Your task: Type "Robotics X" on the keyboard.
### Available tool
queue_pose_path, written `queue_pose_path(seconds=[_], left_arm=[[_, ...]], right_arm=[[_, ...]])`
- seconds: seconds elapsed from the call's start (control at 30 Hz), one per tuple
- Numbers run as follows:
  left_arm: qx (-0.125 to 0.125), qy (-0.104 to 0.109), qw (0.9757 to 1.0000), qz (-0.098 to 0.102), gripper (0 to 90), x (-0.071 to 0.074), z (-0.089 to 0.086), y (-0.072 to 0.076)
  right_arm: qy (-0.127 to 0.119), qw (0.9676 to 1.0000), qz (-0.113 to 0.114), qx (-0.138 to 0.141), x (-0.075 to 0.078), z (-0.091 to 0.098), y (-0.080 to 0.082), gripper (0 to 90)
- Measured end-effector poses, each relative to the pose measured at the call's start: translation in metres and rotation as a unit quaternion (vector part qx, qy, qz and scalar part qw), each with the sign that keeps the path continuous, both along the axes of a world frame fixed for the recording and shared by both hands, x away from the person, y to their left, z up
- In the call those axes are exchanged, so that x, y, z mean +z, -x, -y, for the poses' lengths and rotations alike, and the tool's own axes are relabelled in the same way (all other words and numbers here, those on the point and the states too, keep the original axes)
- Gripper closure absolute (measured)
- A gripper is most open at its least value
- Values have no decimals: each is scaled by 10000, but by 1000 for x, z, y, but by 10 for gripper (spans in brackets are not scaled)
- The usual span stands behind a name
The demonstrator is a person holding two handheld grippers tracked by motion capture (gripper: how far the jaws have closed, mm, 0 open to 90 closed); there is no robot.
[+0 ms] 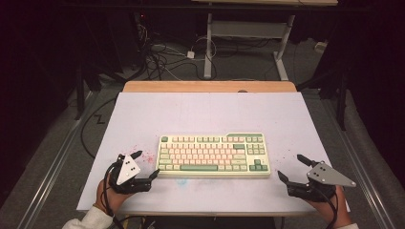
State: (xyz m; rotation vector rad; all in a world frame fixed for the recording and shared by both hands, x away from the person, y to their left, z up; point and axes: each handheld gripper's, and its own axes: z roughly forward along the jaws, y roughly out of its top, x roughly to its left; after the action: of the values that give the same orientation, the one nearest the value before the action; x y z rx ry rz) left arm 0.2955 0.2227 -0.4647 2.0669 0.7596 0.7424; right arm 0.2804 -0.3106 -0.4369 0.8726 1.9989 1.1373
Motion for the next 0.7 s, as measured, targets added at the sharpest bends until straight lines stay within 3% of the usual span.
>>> queue_pose_path(seconds=[0.23, 0.3, 0.33, 0.37, 0.4, 0.47, 0.5, 0.57, 0.7], left_arm=[[-36, 17, 10000, -41, 154, 1, 2, -1], [-51, -6, 10000, -50, 154, 0, 2, 0], [-51, -24, 10000, -62, 154, 0, 1, 0], [-40, 8, 10000, -65, 154, 0, 0, 1], [-40, 21, 10000, -15, 154, 0, -1, 1], [-33, 3, 10000, 3, 154, 0, -2, 2], [-25, 16, 10000, -1, 154, 1, -3, 2], [-6, 46, 10000, 21, 154, 1, -4, 3], [-9, 42, 10000, -17, 154, 3, -4, 3]], right_arm=[[120, 9999, -99, 75, -1, 2, 3, 178], [124, 9997, -55, 213, 1, 1, 5, 271], [124, 9997, -55, 213, 1, 1, 5, 271], [122, 9997, -6, 234, 2, 0, 6, 313], [157, 9995, 28, 267, 3, -1, 6, 516], [189, 9995, 5, 236, 4, -1, 6, 637], [189, 9995, 5, 236, 4, -1, 6, 637], [196, 9995, -78, 249, 6, -2, 3, 807], [225, 9992, -136, 303, 8, -5, 0, 888]])
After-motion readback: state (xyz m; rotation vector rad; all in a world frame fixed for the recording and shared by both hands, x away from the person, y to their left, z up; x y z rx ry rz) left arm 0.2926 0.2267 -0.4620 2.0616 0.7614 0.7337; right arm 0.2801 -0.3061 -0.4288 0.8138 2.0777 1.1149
